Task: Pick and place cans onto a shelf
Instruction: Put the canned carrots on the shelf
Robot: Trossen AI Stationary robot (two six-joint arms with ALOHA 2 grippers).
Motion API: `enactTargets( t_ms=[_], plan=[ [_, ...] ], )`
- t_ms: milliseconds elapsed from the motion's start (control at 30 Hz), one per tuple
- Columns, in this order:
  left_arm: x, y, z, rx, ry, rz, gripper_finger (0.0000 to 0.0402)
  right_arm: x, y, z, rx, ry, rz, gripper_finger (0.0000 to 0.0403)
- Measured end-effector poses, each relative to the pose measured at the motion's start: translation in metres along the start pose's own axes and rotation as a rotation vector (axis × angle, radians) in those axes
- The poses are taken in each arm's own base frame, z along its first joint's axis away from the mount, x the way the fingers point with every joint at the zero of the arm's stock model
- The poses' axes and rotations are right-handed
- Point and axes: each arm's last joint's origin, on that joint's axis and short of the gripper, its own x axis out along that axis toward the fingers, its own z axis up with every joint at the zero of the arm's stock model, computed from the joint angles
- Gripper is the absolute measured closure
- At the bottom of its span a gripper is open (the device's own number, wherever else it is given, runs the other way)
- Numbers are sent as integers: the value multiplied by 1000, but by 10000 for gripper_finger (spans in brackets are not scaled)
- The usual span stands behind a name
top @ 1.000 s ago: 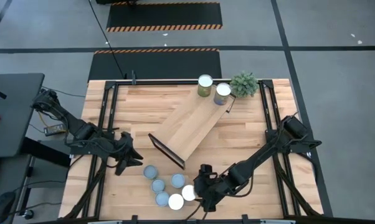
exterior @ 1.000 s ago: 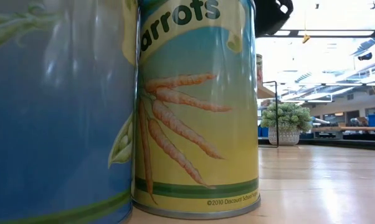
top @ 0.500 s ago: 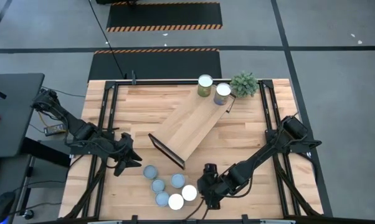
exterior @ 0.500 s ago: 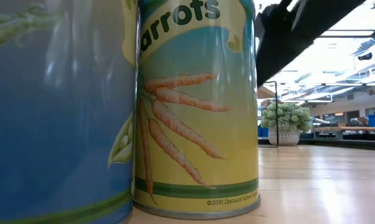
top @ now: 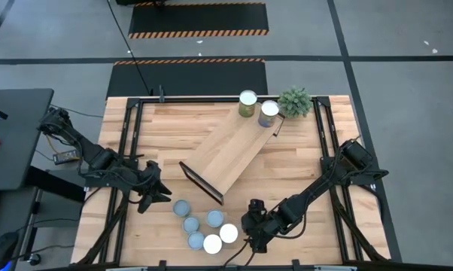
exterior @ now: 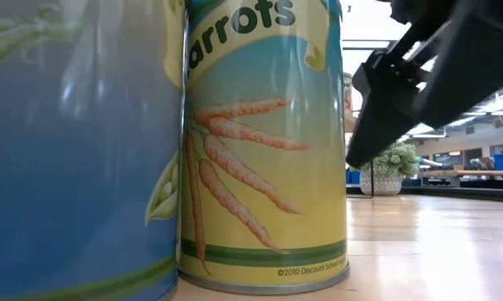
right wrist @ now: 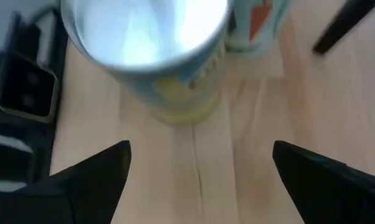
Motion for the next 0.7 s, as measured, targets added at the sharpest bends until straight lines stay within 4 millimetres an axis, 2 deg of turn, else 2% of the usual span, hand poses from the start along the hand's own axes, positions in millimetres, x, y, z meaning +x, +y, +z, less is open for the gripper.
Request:
enactTargets(
  t_ms=[300,700],
  plan=[
    [0,0,0,1,0,0,260,11,-6,-13,17,-153,10,3],
    [0,0,0,0,0,0,260,19,-13,-24,-90,-298,33,3]
  ],
)
